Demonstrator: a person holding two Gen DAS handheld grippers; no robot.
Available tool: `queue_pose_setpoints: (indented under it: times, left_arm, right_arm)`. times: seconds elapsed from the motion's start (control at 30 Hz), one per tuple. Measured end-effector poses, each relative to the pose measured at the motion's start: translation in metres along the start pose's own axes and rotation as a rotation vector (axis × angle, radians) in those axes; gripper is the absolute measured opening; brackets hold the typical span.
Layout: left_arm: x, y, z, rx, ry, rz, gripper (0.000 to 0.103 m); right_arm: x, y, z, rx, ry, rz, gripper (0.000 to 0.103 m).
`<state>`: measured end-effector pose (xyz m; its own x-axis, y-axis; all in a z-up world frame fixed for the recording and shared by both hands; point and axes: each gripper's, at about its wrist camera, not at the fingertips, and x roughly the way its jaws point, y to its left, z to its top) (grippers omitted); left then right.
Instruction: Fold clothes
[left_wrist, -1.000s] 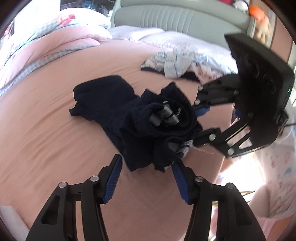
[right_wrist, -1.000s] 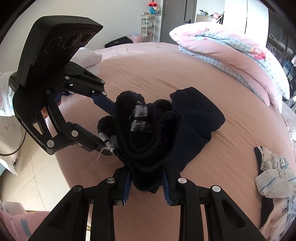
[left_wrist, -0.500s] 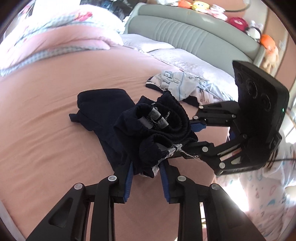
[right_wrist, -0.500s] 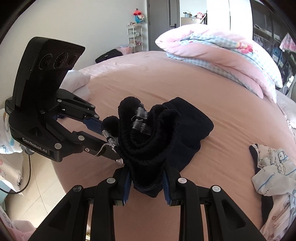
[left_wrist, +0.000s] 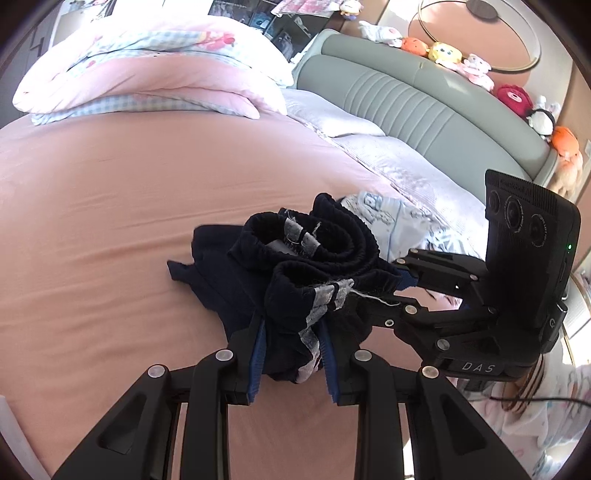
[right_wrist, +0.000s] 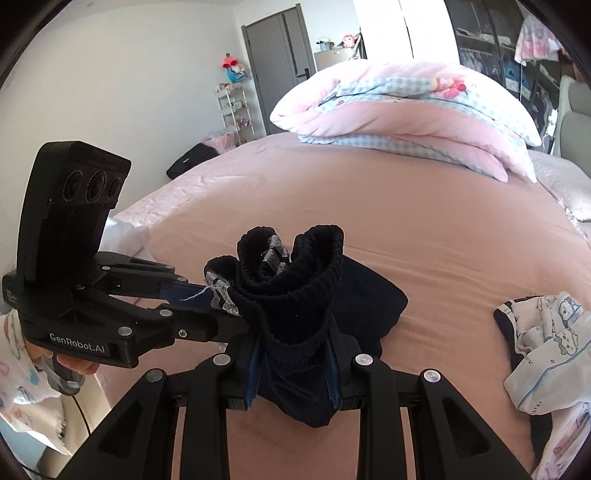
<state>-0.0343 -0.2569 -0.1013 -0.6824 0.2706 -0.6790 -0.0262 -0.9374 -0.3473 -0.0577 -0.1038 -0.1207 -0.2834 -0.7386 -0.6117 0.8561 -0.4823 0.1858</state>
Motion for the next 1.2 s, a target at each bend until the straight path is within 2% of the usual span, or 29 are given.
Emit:
queue_pose_setpoints:
  times: [0.1, 0.27, 0.5, 0.7, 0.8, 0.97, 1.07, 1.2]
  left_arm:
    - [0.010, 0.007, 0.008, -0.033, 0.015, 0.009, 0.024]
    - [0.024, 0.024, 0.011, -0.127, 0.053, 0.020, 0.024]
    - [0.032, 0.042, 0.012, -0.250, 0.035, -0.013, 0.024]
    - [0.029, 0.037, 0.023, -0.247, 0.012, -0.031, 0.024]
    - [0.030, 0.033, 0.030, -0.212, 0.010, 0.008, 0.024]
    - [0.052, 0.039, 0.034, -0.213, 0.069, 0.148, 0.024]
    - [0.059, 0.043, 0.030, -0.223, 0.095, 0.176, 0.024]
    - [0.053, 0.050, 0.028, -0.267, 0.075, 0.168, 0.024]
  right_arm:
    - [0.002, -0.011, 0.004, 0.067, 0.001, 0.013, 0.027]
    - [0.017, -0.030, 0.008, 0.166, 0.052, 0.013, 0.027]
    - [0.028, -0.044, 0.008, 0.231, 0.071, 0.013, 0.027]
    - [0.024, -0.050, 0.009, 0.266, 0.034, 0.029, 0.027]
    - [0.025, -0.058, 0.012, 0.321, 0.025, 0.048, 0.027]
    - [0.042, -0.074, 0.008, 0.395, 0.089, -0.012, 0.027]
    - [0.051, -0.078, 0.008, 0.412, 0.106, -0.012, 0.027]
    - [0.056, -0.079, 0.009, 0.417, 0.112, -0.008, 0.027]
